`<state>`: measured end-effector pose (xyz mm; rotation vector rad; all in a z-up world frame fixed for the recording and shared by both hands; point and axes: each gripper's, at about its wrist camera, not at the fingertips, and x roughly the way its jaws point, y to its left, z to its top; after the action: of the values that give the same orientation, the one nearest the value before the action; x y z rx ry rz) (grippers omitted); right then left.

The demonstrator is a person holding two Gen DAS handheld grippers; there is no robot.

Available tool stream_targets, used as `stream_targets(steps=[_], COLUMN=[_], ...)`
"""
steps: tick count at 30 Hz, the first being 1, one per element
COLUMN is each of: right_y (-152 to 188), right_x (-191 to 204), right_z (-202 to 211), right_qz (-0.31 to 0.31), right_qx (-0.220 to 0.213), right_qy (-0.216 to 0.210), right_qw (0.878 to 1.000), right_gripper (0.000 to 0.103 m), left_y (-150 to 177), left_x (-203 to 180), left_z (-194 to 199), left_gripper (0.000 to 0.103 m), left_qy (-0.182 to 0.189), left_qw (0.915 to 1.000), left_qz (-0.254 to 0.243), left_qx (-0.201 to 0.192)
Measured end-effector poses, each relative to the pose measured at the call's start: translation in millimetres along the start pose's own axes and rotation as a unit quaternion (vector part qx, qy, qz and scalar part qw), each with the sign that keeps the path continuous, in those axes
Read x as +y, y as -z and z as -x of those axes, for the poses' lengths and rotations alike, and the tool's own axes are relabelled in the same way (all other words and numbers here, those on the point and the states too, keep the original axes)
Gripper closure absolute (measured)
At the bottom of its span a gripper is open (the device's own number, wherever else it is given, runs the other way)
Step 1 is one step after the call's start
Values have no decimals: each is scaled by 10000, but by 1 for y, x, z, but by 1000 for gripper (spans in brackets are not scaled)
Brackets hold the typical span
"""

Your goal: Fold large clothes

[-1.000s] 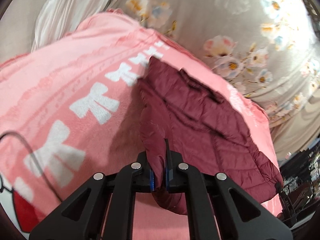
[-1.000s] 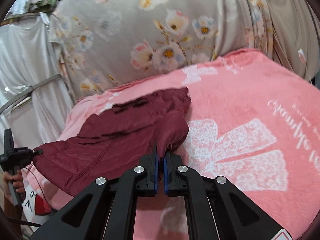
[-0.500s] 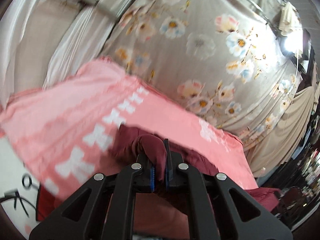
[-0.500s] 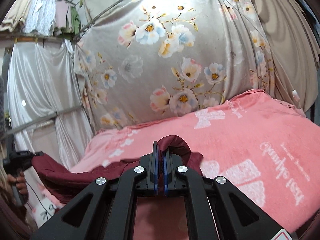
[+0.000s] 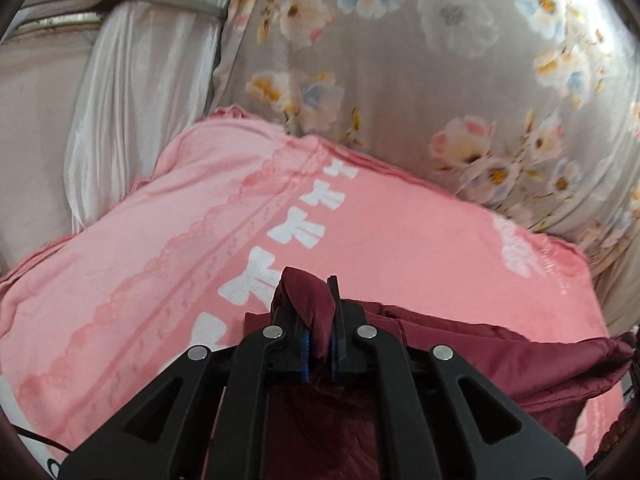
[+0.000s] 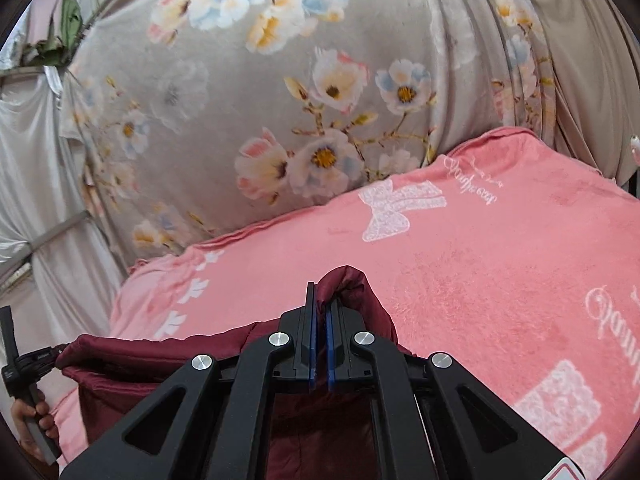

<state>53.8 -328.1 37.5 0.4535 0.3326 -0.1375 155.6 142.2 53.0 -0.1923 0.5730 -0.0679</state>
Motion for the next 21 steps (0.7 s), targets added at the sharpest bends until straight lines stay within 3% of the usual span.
stream_targets(steps=[10,21], right_y=[18,46], right_x=[-1,-24], right_z=[-94,-141], right_qz=[109,-141], right_qx=[513,1124], right_qy=[594,868], right_qw=[9969,9898], right_gripper=[101,101], left_y=[20,43], left_x=[-6,-15], left_z=[-117,-169], left_gripper=[97,96], left_qy=[-582,-734], left_qw=[9950,9910], left_qz=[-225,-344], left_qx=[776,1067])
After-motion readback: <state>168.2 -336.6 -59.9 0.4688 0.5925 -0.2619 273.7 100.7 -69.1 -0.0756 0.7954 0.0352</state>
